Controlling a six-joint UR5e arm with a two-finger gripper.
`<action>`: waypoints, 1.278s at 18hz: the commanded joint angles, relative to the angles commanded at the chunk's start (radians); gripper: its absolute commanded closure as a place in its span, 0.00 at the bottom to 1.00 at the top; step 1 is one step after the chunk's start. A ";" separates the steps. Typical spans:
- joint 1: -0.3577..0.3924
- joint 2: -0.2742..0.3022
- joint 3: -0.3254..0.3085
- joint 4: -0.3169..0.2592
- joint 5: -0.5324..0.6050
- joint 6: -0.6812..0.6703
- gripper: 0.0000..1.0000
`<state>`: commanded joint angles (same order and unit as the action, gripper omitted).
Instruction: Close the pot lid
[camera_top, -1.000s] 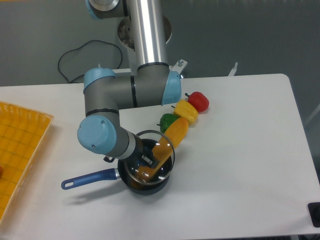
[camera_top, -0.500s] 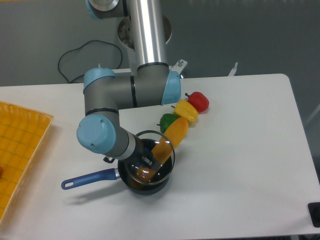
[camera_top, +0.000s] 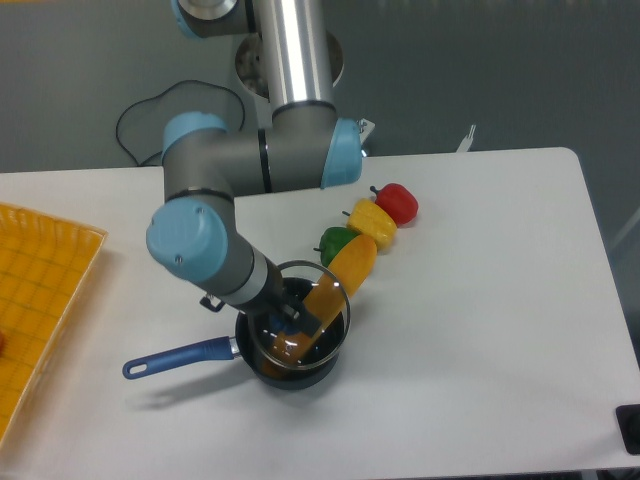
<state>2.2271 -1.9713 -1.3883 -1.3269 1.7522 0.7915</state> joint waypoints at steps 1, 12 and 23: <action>0.017 0.018 0.000 0.000 -0.029 0.000 0.00; 0.225 0.094 -0.063 -0.006 -0.101 0.149 0.00; 0.474 0.095 -0.098 -0.005 -0.169 0.466 0.00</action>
<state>2.7012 -1.8760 -1.4864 -1.3315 1.5831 1.2576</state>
